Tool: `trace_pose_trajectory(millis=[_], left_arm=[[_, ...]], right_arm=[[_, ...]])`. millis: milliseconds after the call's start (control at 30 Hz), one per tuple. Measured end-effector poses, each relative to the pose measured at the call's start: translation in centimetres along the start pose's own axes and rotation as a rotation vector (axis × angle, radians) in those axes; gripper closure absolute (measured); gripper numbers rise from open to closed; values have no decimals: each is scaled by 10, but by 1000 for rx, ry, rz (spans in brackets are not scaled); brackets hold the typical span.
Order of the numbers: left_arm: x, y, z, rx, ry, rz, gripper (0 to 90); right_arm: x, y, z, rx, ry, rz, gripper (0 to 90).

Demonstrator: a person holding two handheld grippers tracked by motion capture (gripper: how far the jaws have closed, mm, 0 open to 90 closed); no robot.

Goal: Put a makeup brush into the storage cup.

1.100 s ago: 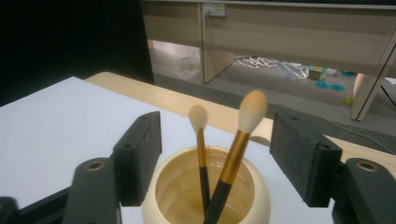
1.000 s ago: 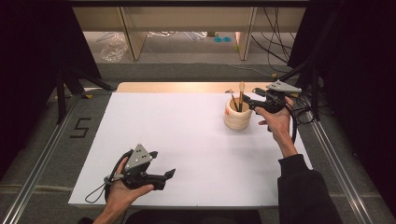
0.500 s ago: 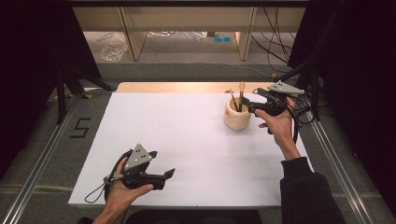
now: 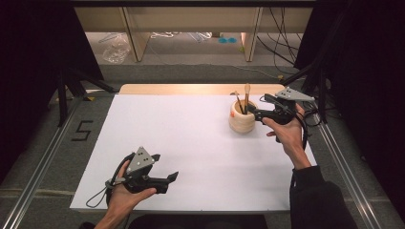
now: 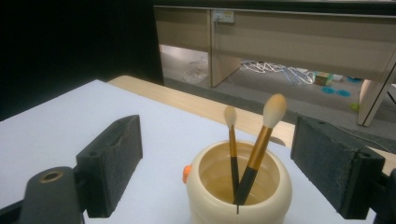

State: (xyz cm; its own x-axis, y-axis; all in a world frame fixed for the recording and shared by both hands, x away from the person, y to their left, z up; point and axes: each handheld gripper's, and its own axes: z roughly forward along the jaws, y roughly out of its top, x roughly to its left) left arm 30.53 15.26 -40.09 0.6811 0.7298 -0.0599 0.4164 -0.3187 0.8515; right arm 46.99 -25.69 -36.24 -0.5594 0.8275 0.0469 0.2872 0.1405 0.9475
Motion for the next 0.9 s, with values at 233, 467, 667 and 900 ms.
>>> trace_pose_trajectory(millis=[233, 467, 667, 900], left_arm=[[1, 0, -1, -4, 8, 0, 169], [0, 0, -1, -8, 8, -3, 169], [1, 0, -1, -7, 9, -1, 169], [1, 0, -1, -7, 10, 0, 169]], right_arm=[[8, -5, -8, -5, 20, -6, 168], [19, -9, -17, -6, 58, -2, 164], [28, -14, -26, -12, 74, -13, 162], [34, -22, -36, -13, 91, -23, 162]])
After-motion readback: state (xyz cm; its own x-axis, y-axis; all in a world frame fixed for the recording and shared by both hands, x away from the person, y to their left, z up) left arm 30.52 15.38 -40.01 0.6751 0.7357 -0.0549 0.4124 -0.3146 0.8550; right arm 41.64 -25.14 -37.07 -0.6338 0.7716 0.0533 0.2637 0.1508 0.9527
